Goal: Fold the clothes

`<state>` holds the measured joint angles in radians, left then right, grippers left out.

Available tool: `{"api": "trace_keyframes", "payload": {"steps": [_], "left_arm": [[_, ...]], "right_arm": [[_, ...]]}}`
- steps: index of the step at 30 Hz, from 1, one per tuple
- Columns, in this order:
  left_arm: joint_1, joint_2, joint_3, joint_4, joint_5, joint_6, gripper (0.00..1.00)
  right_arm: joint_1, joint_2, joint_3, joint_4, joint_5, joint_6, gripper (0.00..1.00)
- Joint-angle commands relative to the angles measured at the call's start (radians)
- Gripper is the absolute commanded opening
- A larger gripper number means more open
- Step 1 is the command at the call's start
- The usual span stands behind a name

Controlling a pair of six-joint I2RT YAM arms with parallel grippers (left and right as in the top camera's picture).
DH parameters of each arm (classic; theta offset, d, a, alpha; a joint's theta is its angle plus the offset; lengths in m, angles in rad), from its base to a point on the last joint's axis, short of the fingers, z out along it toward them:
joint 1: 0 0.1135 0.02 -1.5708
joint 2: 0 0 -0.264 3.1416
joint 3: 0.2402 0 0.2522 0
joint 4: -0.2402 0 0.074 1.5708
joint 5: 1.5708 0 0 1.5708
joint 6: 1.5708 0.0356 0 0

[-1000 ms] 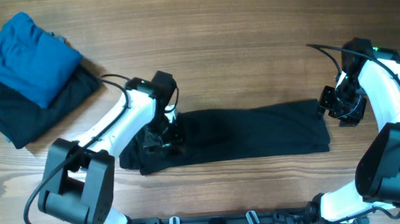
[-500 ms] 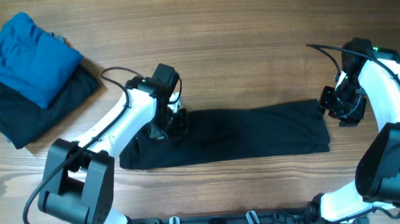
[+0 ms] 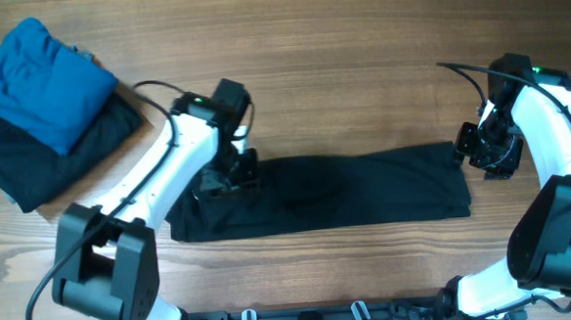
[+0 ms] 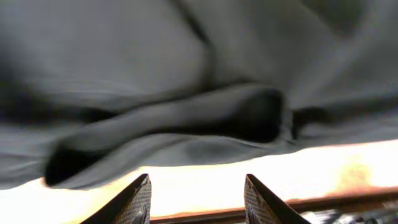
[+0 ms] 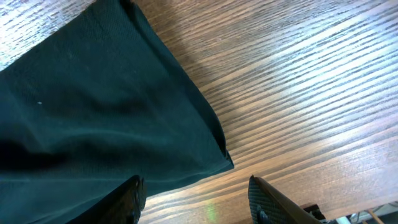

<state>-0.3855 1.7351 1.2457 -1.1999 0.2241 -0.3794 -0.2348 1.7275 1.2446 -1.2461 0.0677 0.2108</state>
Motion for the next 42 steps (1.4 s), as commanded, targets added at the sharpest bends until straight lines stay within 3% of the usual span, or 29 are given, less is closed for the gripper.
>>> {"api": "trace_keyframes", "payload": {"steps": [1,6,8,13,15,18,19,21,26,31,33,35,38,41,42], "left_arm": [[0.073,-0.080,0.005,-0.008,-0.088,0.005,0.48],[0.101,-0.064,-0.096,0.105,-0.088,-0.004,0.46],[0.105,-0.064,-0.174,0.182,-0.088,-0.029,0.47],[0.156,-0.063,-0.329,0.360,-0.103,-0.070,0.50],[0.205,-0.063,-0.398,0.454,-0.103,-0.092,0.51],[0.253,-0.063,-0.443,0.547,-0.103,-0.101,0.52],[0.264,-0.063,-0.444,0.570,-0.103,-0.101,0.54],[0.271,-0.063,-0.444,0.637,-0.103,-0.101,0.57],[0.270,-0.057,-0.444,0.838,-0.116,-0.100,0.60],[0.271,-0.021,-0.444,0.991,-0.122,-0.101,0.62],[0.272,-0.018,-0.443,1.009,-0.121,-0.101,0.63],[0.274,-0.022,-0.425,0.985,-0.100,-0.100,0.65],[0.288,-0.059,-0.346,0.824,-0.094,-0.100,0.69],[0.293,-0.119,-0.263,0.694,-0.095,-0.096,0.74],[0.293,-0.145,-0.243,0.658,-0.095,-0.096,0.76]], "right_arm": [[-0.005,-0.024,0.005,0.003,-0.009,-0.010,0.58],[-0.005,-0.024,-0.015,0.009,-0.009,-0.028,0.59],[-0.005,-0.024,-0.063,0.052,-0.009,-0.029,0.72],[-0.005,-0.024,-0.156,0.177,-0.210,-0.158,0.78],[-0.005,-0.024,-0.226,0.288,-0.227,-0.154,0.75],[-0.005,-0.023,-0.328,0.433,-0.227,-0.118,0.62],[-0.005,-0.023,-0.361,0.476,-0.227,-0.097,0.61],[-0.005,-0.023,-0.415,0.564,-0.235,-0.075,0.60],[-0.005,-0.023,-0.471,0.822,-0.271,-0.011,0.45],[-0.005,-0.023,-0.471,1.020,-0.365,0.002,0.45],[-0.005,-0.023,-0.471,1.044,-0.365,-0.001,0.45],[-0.005,-0.024,-0.469,1.035,-0.366,-0.048,0.56],[-0.005,-0.024,-0.426,0.952,-0.365,-0.217,0.71],[-0.005,-0.024,-0.365,0.895,-0.365,-0.282,0.71],[-0.005,-0.024,-0.353,0.882,-0.365,-0.361,0.61]]}}
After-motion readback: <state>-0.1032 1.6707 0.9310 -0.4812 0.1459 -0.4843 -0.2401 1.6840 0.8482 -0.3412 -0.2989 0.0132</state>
